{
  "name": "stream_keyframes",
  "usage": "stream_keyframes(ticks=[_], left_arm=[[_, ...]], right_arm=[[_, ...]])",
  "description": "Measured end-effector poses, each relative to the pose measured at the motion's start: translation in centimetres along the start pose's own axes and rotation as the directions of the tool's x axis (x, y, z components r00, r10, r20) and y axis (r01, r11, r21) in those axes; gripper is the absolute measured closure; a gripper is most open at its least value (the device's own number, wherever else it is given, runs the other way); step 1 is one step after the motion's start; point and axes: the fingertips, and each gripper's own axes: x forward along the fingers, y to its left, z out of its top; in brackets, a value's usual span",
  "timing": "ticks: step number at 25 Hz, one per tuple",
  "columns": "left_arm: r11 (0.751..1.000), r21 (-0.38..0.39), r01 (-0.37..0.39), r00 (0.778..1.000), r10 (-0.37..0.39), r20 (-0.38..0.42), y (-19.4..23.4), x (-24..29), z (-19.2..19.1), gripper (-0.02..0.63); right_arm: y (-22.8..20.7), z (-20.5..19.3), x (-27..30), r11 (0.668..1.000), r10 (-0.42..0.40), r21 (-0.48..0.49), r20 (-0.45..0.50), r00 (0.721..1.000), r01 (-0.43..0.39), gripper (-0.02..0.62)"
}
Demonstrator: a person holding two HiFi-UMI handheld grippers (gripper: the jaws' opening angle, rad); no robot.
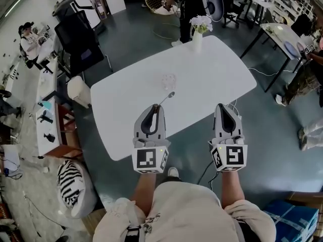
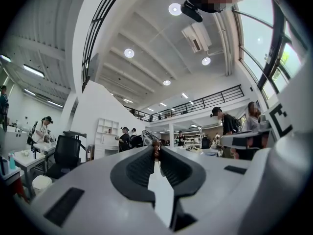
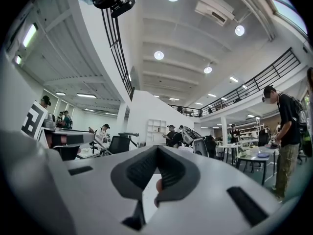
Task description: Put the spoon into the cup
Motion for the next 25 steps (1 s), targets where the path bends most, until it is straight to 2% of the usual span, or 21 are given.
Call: stream_keyframes(ticks=[6,13,17,25], left_arm=[[1.000,-0.012,-0.007,1.000,0.007,-0.009,3.0,1.4,-0.4,0.565],[1.000,-0.012,-0.020,1.000,0.019,-0.024,3.3,4.2,-1.6,0.565],[0.999,0.003,-0.040,0.999,0.040,-0.033,2.4,7.1,-2.1,0.565],[0.995,0.047,-0.086,0.996,0.087,-0.036,-0.7,15.2,-2.5,0.565]], right_arm=[[1.9,0.0,2.9,1.000,0.013,-0.005,-0.013,1.000,-0.014,0.607],[0.0,-1.0,5.7,1.000,0.020,0.009,-0.009,1.000,-0.020,0.607],[-2.6,-1.9,7.9,0.999,0.038,0.026,-0.007,0.999,-0.038,0.607],[-10.4,-3.1,13.7,0.995,0.081,0.052,0.022,0.996,-0.082,0.607]])
